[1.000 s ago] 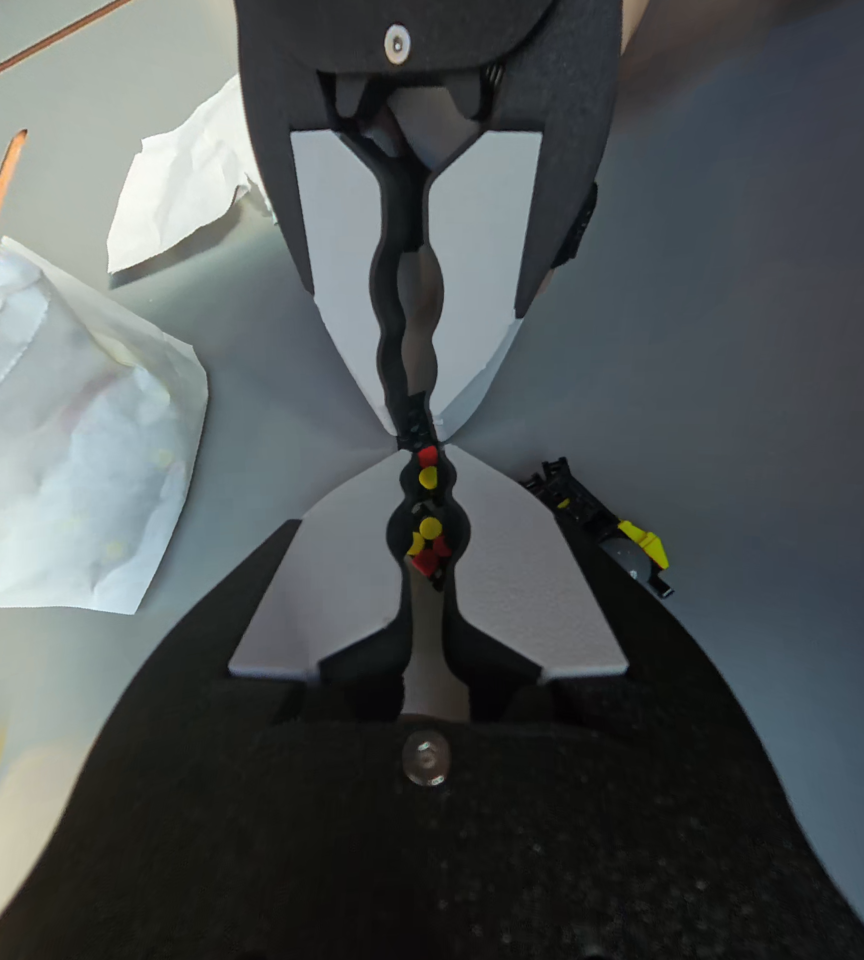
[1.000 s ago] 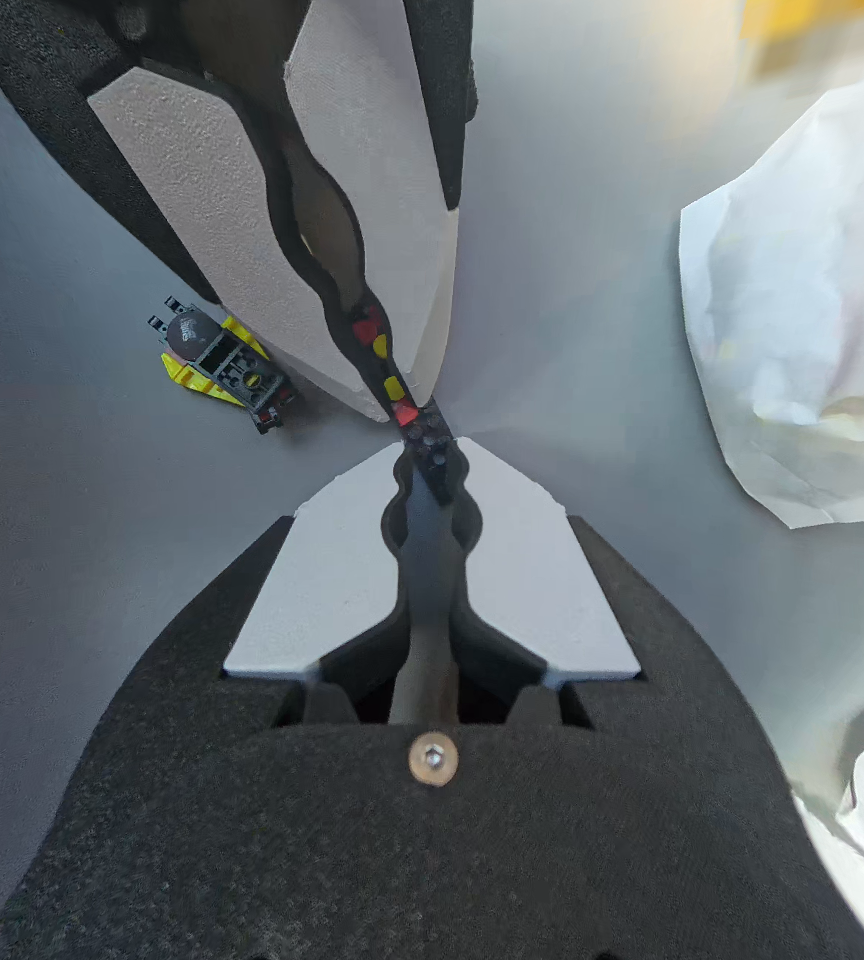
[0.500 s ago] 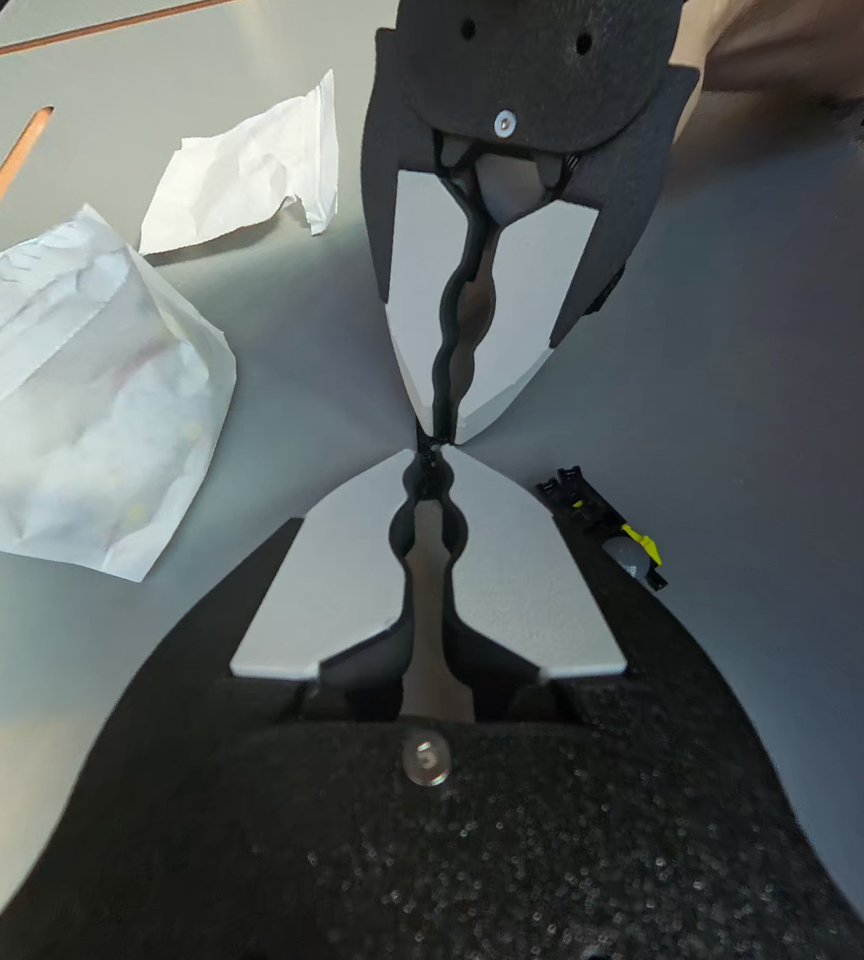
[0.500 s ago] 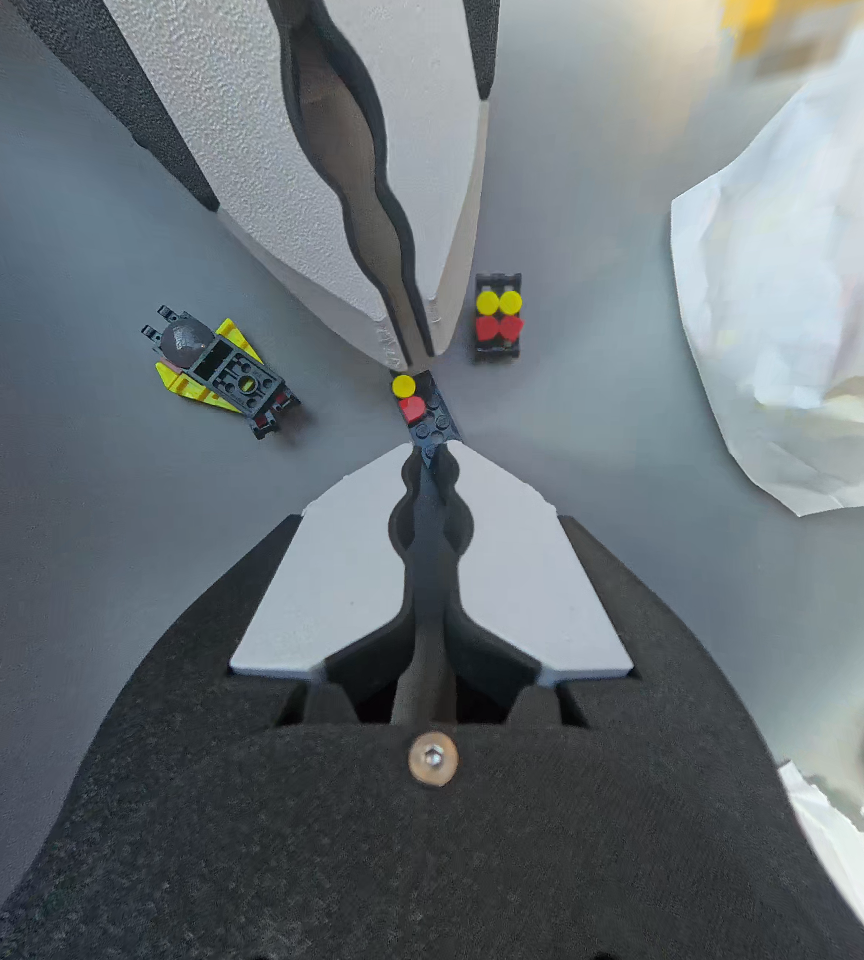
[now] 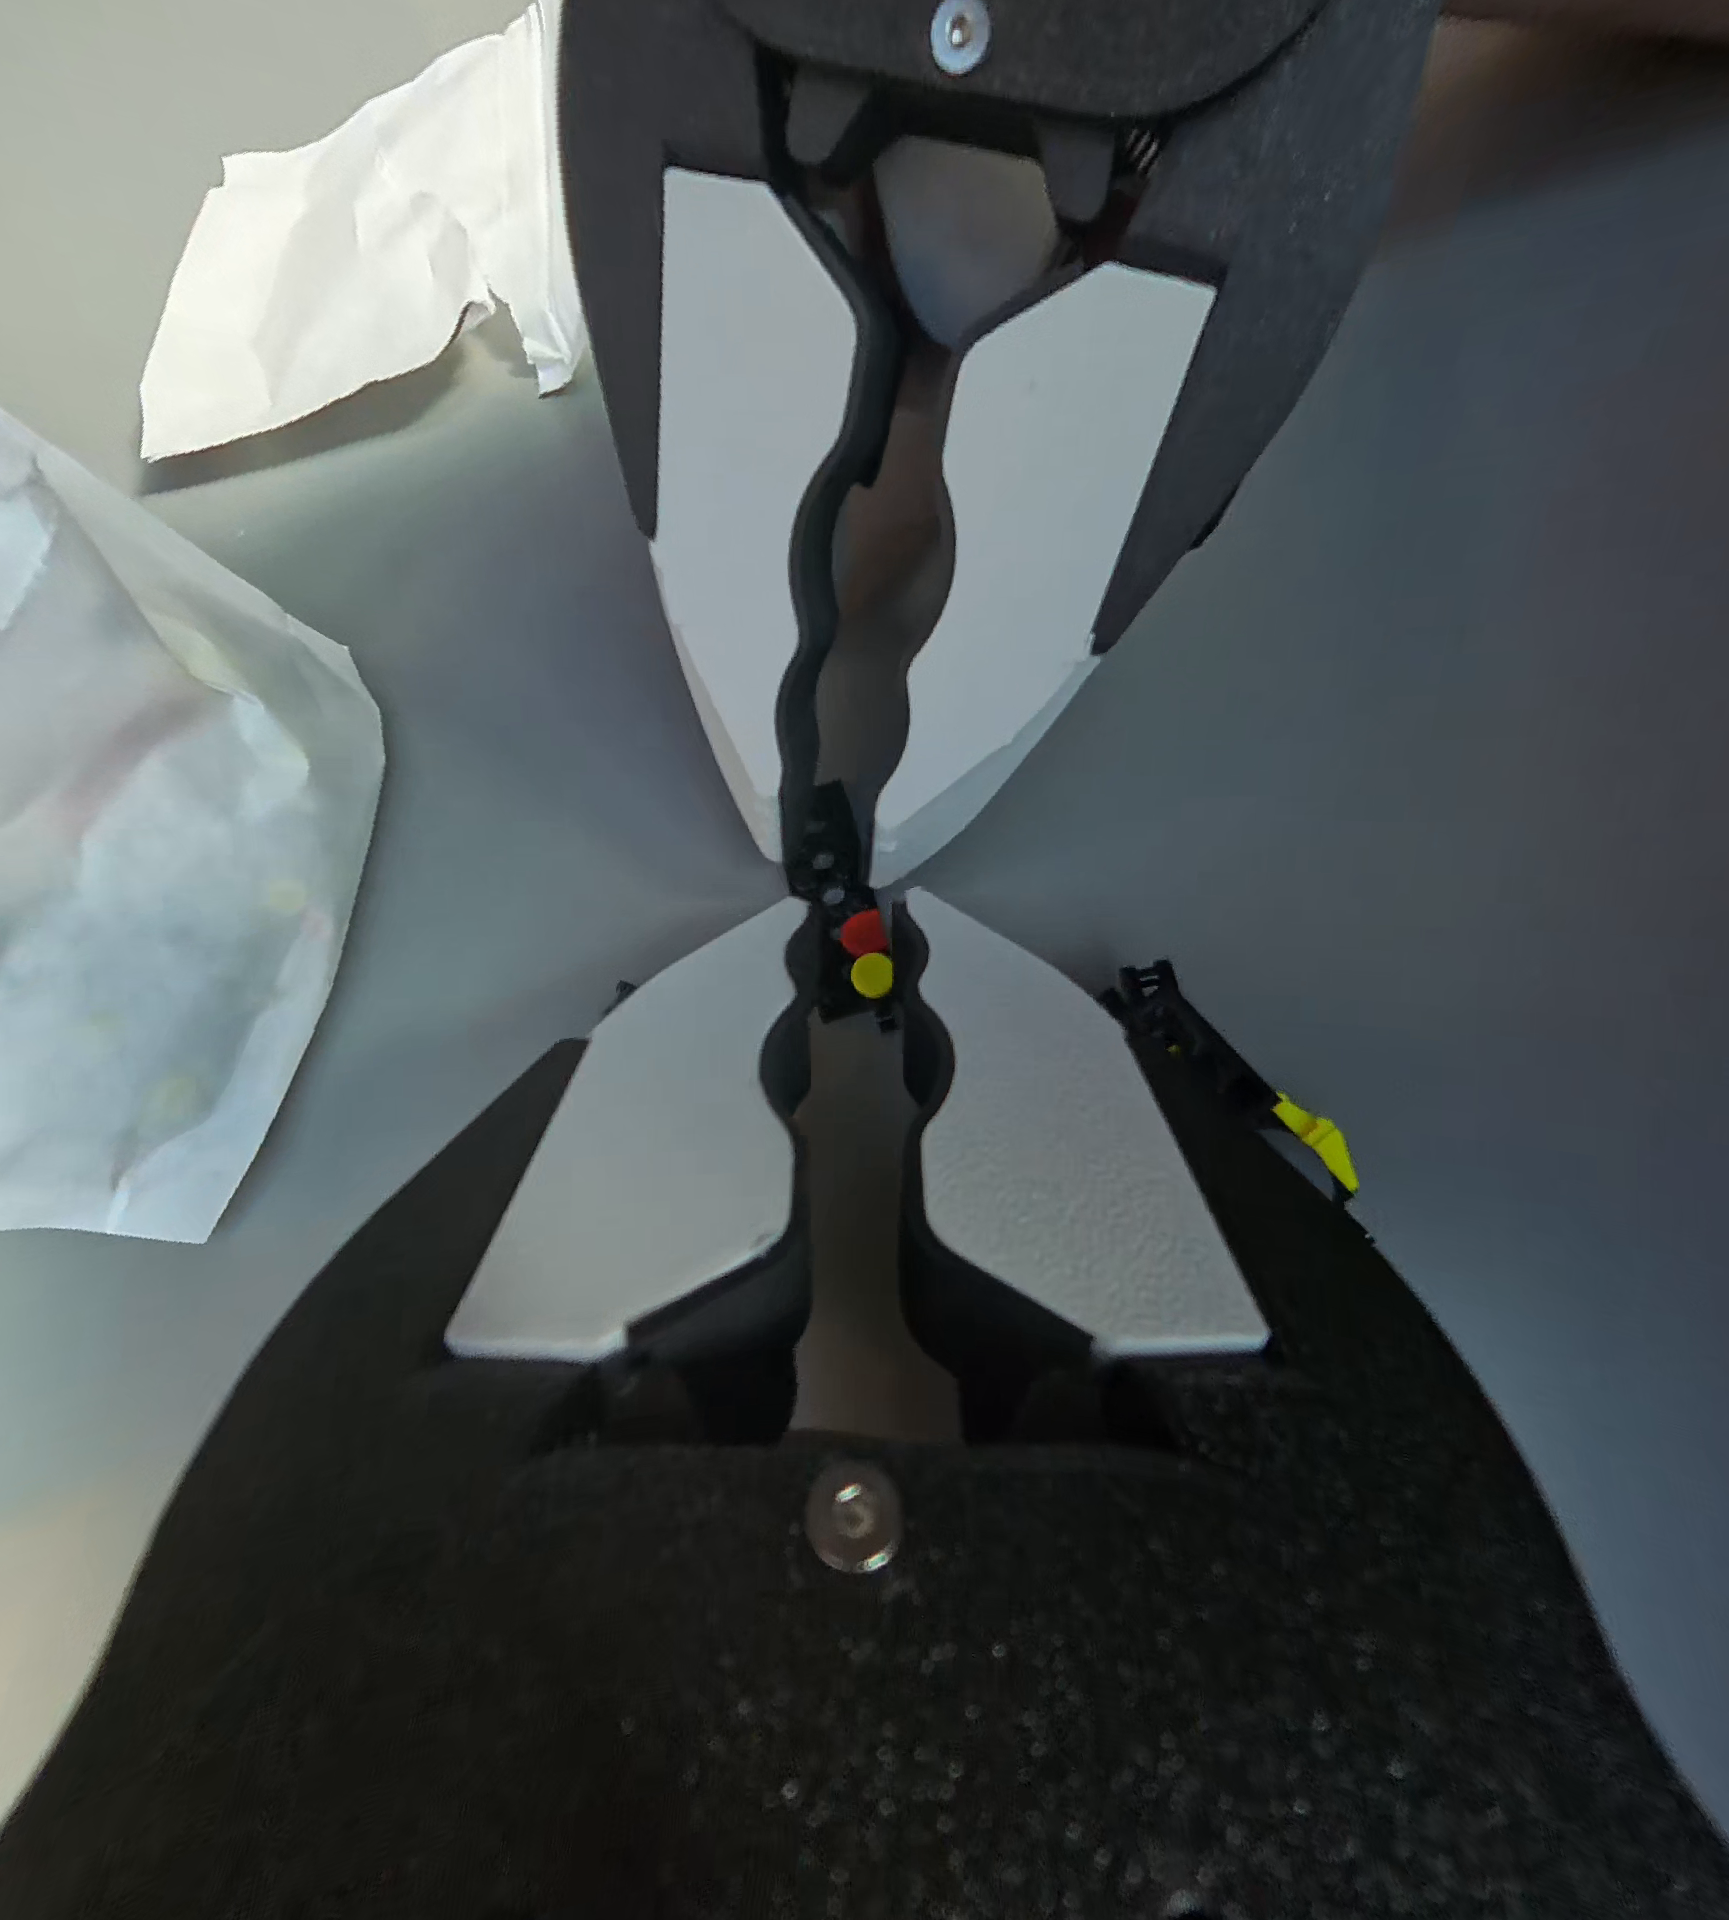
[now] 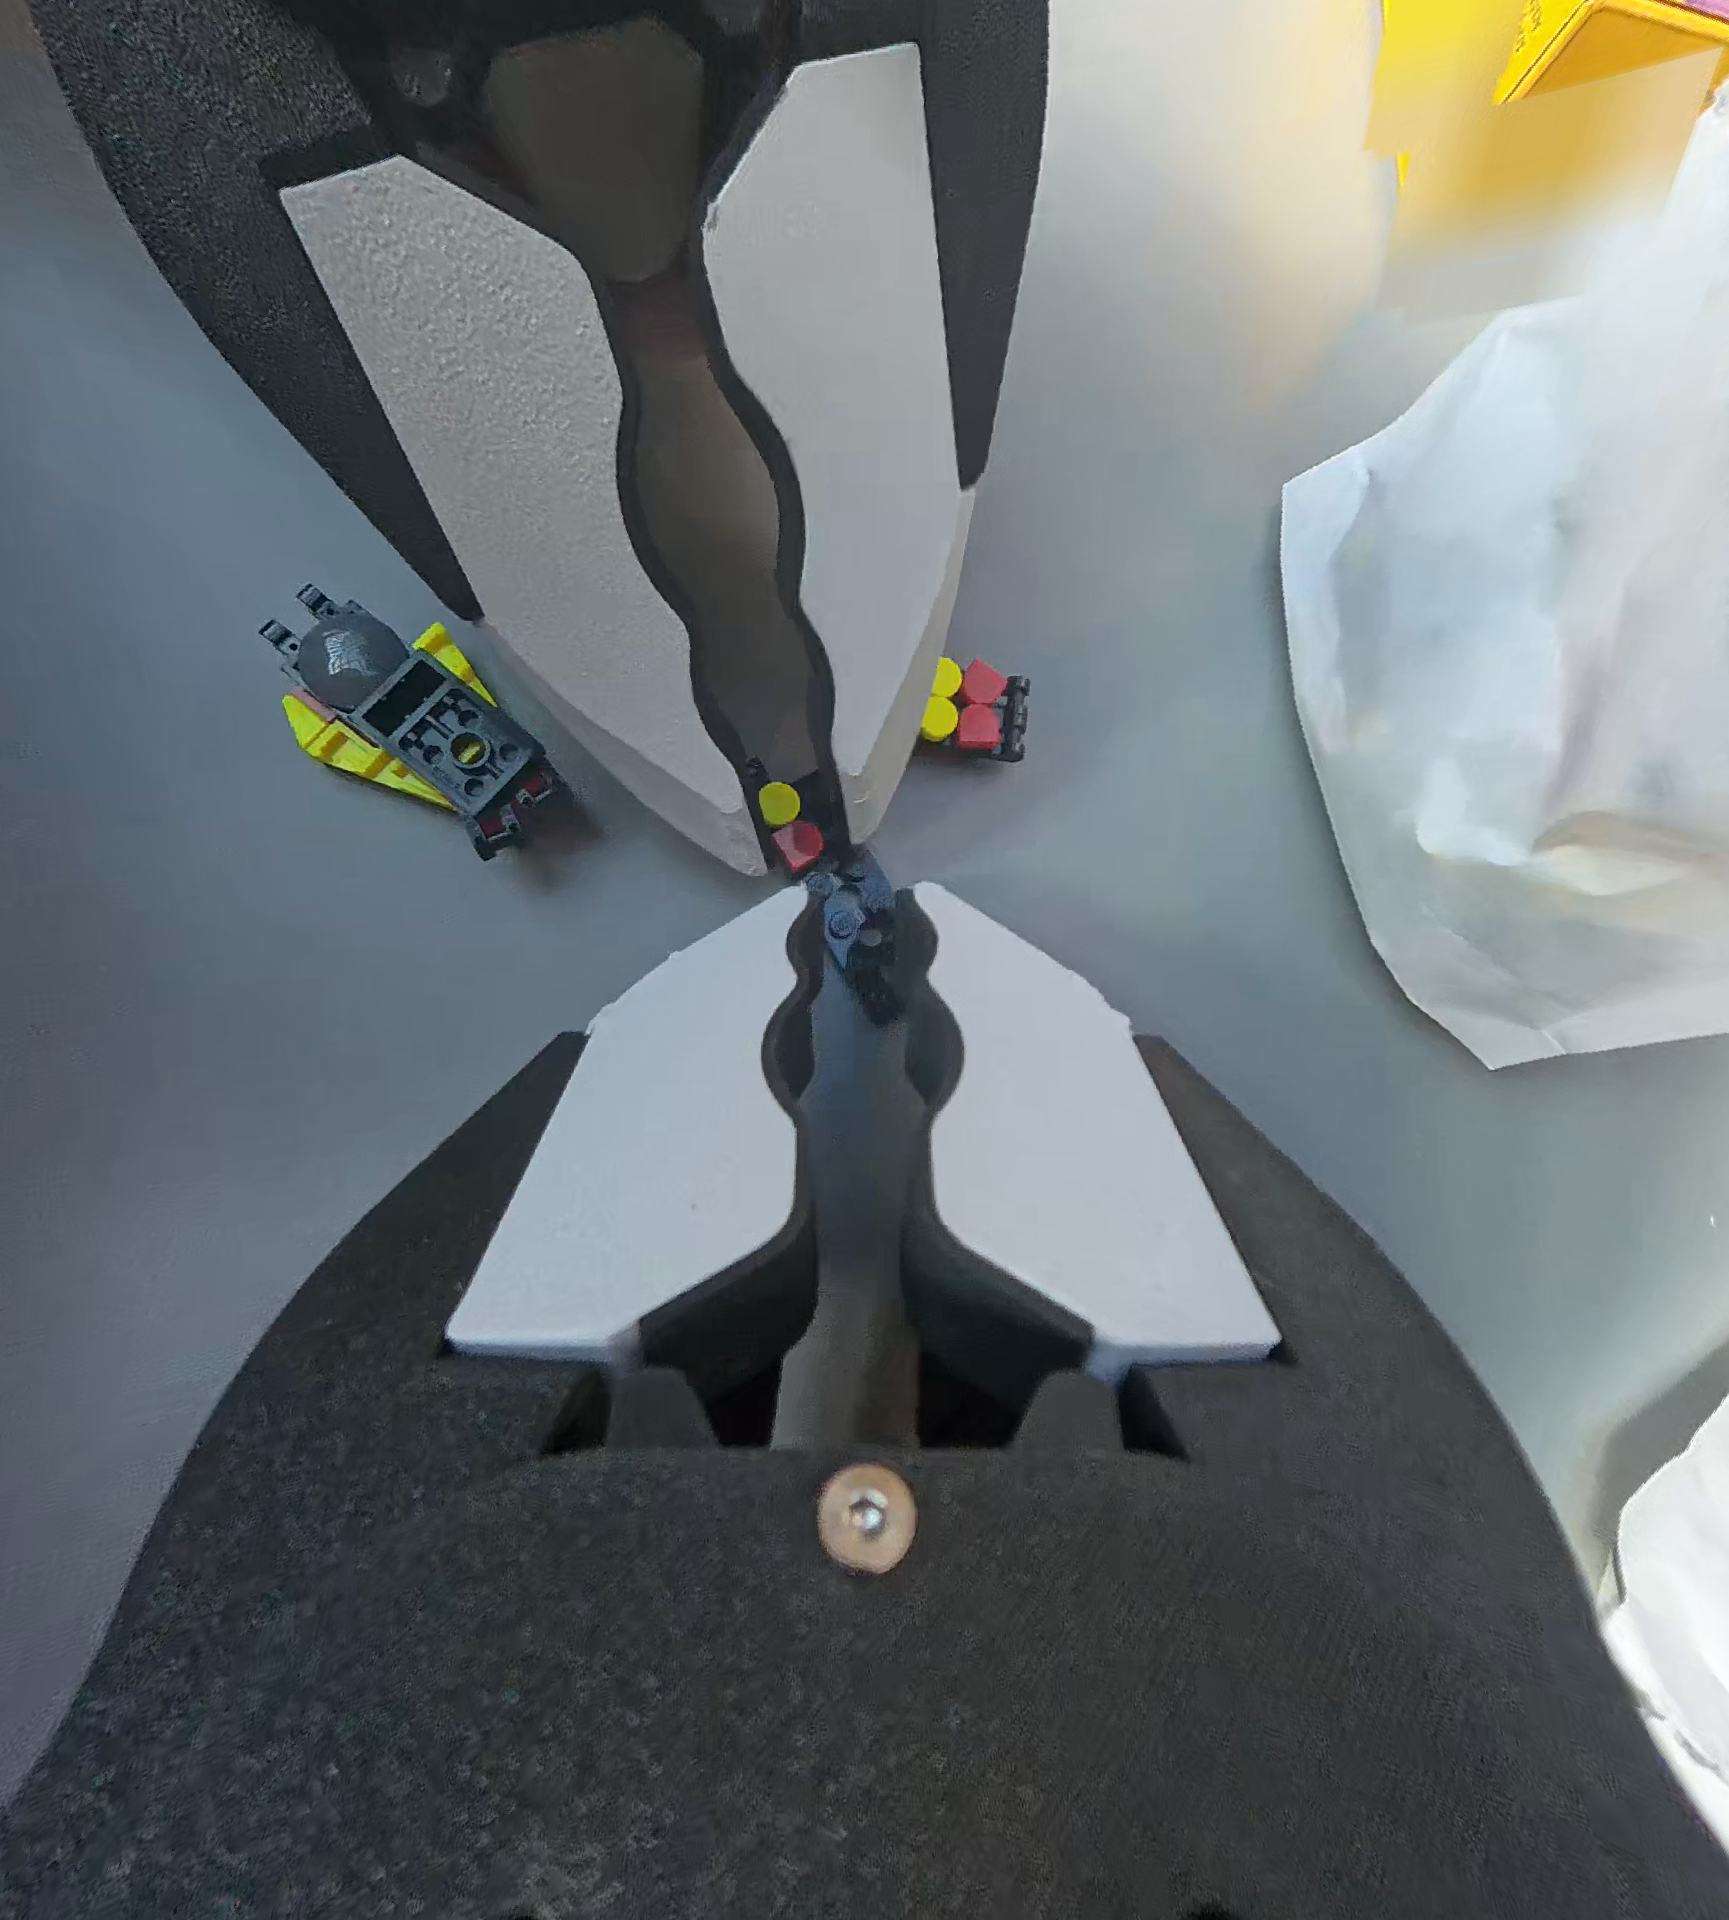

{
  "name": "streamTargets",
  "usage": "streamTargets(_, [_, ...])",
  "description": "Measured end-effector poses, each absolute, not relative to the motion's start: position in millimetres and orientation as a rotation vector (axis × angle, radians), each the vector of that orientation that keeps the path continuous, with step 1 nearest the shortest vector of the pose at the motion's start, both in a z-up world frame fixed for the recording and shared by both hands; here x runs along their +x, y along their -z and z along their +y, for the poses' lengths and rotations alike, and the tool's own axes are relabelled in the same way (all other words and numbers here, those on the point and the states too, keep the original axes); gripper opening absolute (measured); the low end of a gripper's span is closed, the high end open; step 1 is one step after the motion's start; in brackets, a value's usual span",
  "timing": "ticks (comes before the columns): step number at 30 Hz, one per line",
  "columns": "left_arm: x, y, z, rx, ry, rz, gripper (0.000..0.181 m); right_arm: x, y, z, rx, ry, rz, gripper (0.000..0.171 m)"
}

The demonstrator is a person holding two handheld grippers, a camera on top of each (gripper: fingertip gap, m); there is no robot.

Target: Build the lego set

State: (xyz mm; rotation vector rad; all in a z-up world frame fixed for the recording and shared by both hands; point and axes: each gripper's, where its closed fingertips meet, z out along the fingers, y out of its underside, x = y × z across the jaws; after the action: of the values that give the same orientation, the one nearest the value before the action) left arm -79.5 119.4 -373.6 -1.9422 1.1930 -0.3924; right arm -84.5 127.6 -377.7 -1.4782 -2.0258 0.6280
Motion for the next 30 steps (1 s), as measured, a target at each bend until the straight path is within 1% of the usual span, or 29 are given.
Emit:
streamTargets(2, [-78.7,375.5,119.0,-1.953,0.398,1.203,0.006,-86.4,380.4,126.8,-1.470,-0.648,-2.050,0.009])
streamTargets(4, [-79.1,376.5,119.4,-1.961,0.390,1.205,0.006,-86.9,381.6,124.5,-1.475,-0.673,-2.067,0.000])
streamTargets(9, [-80.4,380.3,116.5,-2.029,0.348,1.223,0.008,-86.8,382.4,123.1,-1.514,-0.697,-2.051,0.000])
streamTargets(10, [-80.5,381.9,116.0,-2.039,0.323,1.231,0.019,-87.0,382.4,123.2,-1.517,-0.695,-2.045,0.000])
streamTargets(11, [-80.3,381.9,116.8,-2.037,0.300,1.224,0.020,-86.9,382.5,123.2,-1.517,-0.697,-2.040,0.000])
streamTargets(13, [-82.9,380.5,120.1,-2.032,0.266,1.178,0.016,-86.7,382.6,123.2,-1.520,-0.700,-2.030,0.000])
streamTargets(15, [-82.5,380.2,119.0,-2.038,0.305,1.147,0.008,-86.7,382.7,123.2,-1.522,-0.701,-2.028,0.000])
streamTargets(19, [-83.1,380.0,120.5,-2.027,0.293,1.167,0.007,-86.3,382.8,123.1,-1.530,-0.704,-2.025,0.000])
streamTargets(30, [-84.9,374.6,123.9,-2.213,0.739,0.916,0.006,-85.7,383.2,121.2,-1.474,-0.652,-2.022,0.000])
